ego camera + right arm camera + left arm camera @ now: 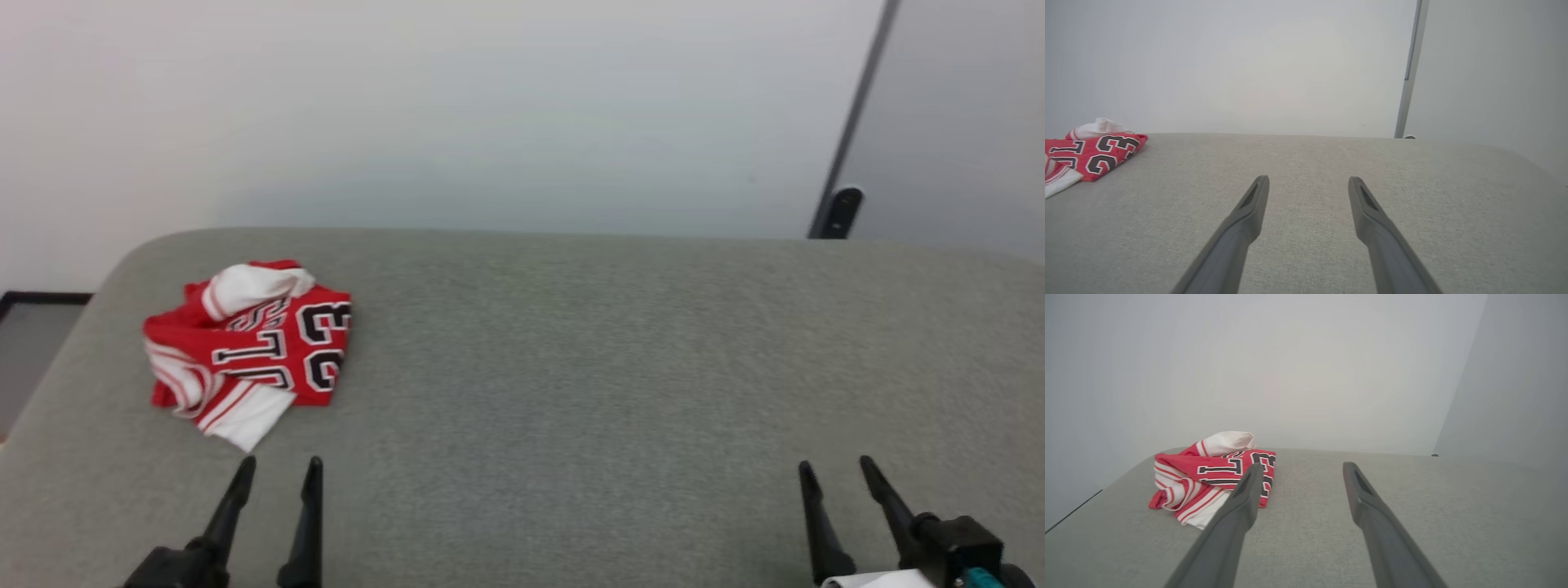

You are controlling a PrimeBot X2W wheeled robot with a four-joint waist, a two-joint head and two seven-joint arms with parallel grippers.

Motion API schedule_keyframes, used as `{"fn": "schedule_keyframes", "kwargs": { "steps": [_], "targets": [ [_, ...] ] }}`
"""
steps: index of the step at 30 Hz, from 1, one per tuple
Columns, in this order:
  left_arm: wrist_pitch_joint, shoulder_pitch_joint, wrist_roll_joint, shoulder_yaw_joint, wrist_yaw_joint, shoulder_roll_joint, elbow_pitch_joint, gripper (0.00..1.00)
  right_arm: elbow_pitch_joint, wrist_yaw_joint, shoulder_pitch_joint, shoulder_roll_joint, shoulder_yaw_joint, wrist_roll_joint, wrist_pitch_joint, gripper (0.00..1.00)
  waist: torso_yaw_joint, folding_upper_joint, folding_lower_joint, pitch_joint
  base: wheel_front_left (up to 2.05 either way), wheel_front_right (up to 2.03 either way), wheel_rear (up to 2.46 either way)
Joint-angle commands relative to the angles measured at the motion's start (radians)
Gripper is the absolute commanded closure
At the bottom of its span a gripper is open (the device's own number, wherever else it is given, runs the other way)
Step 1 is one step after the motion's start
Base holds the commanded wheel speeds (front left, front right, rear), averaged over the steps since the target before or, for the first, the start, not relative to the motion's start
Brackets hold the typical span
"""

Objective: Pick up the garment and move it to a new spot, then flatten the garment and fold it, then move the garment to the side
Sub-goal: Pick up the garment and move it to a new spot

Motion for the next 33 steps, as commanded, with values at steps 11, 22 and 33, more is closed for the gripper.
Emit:
{"fn": "schedule_keyframes", "kwargs": {
  "steps": [11, 22, 33],
  "targets": [
    [-0.027, 0.02, 0.085, 0.053, 0.006, 0.039, 0.03, 0.0, 0.022, 0.001, -0.015, 0.012, 0.131, -0.062, -0.028, 0.0, 0.228, 0.0, 0.0, -0.06, 0.0, 0.0, 0.0],
    [-0.046, 0.039, 0.122, 0.074, 0.001, 0.034, 0.027, 0.0, 0.036, 0.001, -0.032, 0.016, 0.198, -0.13, -0.047, 0.0, 0.35, 0.0, 0.0, -0.074, 0.0, 0.0, 0.0],
    [0.028, -0.042, 0.005, 0.054, -0.005, 0.059, 0.088, 0.0, 0.038, 0.0, -0.035, 0.013, 0.19, -0.153, -0.045, 0.0, 0.285, 0.0, 0.0, -0.041, 0.0, 0.0, 0.0]
  ]
}}
